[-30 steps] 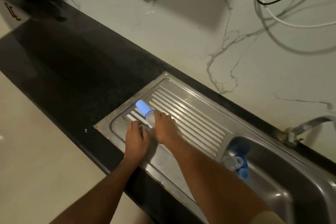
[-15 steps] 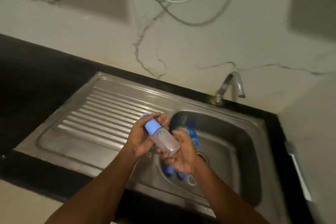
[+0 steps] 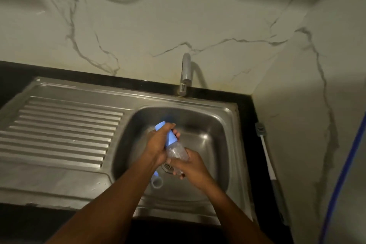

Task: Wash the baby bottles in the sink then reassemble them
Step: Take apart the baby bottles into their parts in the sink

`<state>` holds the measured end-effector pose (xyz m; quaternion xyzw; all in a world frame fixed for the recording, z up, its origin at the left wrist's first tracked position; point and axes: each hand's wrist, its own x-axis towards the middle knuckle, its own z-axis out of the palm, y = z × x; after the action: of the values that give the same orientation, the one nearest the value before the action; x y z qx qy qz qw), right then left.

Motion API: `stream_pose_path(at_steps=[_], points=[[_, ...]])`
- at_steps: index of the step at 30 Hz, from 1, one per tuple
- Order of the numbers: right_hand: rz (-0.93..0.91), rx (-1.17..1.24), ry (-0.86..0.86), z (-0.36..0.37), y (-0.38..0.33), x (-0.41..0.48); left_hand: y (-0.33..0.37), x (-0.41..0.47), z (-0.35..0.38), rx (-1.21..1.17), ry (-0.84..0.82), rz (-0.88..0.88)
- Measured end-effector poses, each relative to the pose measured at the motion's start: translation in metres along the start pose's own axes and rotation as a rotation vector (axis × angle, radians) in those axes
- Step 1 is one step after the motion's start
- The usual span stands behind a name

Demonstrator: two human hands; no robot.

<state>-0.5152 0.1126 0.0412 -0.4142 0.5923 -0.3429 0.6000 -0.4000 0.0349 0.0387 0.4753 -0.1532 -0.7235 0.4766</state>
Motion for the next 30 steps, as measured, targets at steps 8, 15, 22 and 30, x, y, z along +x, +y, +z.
stream_pose_path(at_steps=[8,15,22,30], points=[[-0.007,-0.287,0.275,-0.010,0.044,-0.010,0.021,0.014,-0.003,0.000,0.257,0.192],[0.014,-0.011,0.145,-0.013,0.044,0.013,-0.002,-0.001,-0.021,0.309,-0.324,-0.277],[0.003,-0.164,0.036,-0.017,0.048,0.013,-0.016,-0.015,-0.028,0.507,-0.278,-0.144],[-0.074,-0.078,-0.021,-0.023,0.028,0.032,-0.021,-0.003,-0.031,0.726,-0.266,0.035]])
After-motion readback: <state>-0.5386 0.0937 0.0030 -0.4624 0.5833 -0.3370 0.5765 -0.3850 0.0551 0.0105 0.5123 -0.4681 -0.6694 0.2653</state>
